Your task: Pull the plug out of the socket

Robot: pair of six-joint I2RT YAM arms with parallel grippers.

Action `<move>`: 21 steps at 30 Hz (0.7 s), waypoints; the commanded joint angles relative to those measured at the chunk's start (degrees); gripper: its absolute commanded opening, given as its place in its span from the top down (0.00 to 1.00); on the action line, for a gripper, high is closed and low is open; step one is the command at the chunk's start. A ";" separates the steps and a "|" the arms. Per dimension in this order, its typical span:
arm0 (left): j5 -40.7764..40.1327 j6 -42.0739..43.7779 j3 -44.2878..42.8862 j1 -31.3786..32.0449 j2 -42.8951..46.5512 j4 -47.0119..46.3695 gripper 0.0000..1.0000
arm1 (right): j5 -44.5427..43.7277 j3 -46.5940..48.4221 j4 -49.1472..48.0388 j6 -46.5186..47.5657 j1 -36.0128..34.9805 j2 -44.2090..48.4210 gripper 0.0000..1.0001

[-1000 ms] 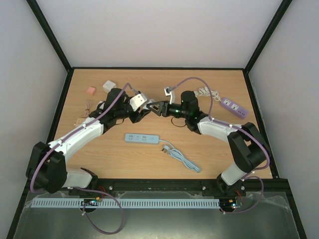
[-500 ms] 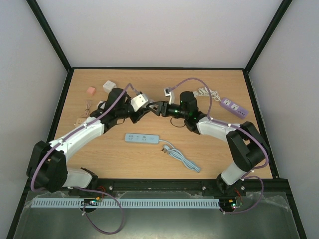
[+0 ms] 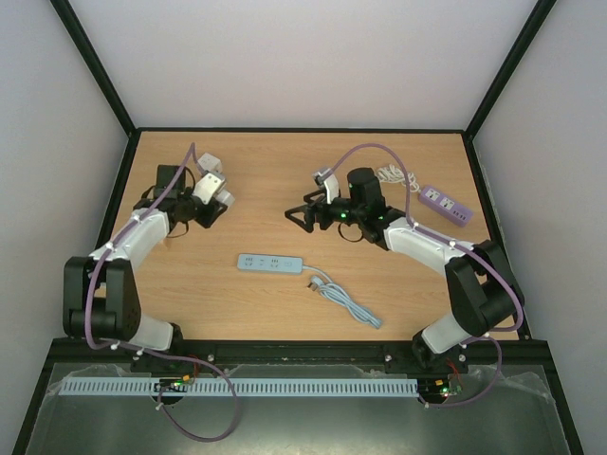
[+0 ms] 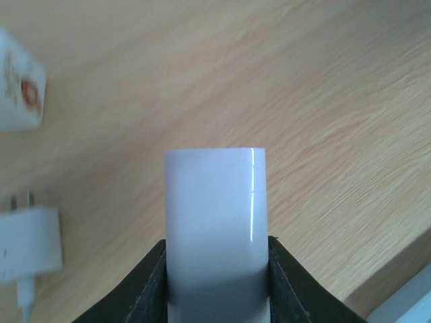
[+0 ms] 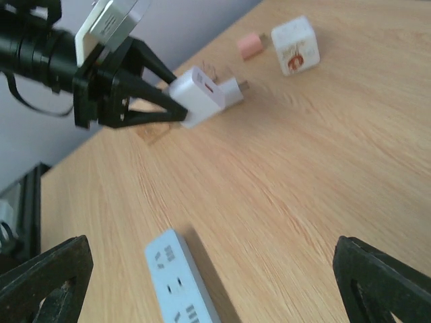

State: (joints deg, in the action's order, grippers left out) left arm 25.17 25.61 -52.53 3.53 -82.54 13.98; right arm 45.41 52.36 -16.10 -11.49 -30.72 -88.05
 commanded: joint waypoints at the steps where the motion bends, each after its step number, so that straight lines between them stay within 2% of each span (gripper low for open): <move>1: -3.87 4.58 -1.78 -3.30 -3.02 6.48 0.83 | -0.11 2.70 11.14 12.38 -0.21 -1.10 0.04; 11: -9.95 5.07 -3.83 -5.46 -11.92 7.59 0.80 | -5.29 6.02 19.98 20.08 -2.19 -5.45 0.05; 16: -12.53 4.69 -4.14 -5.53 -13.87 6.73 0.78 | -11.12 6.34 23.03 25.12 -6.24 -5.97 0.05; 19: -13.03 4.22 -4.18 -5.50 -14.55 6.57 0.74 | -15.42 6.92 25.05 28.09 -9.04 -6.82 0.05; 21: -13.15 3.87 -4.16 -5.50 -14.83 6.48 0.67 | -17.60 7.80 26.60 29.41 -10.35 -7.87 0.05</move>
State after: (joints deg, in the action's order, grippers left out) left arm 13.39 29.98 -55.00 -1.69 -96.73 20.25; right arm 34.52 57.65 5.69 12.64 -38.54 -94.11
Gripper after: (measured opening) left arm 0.312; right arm 0.955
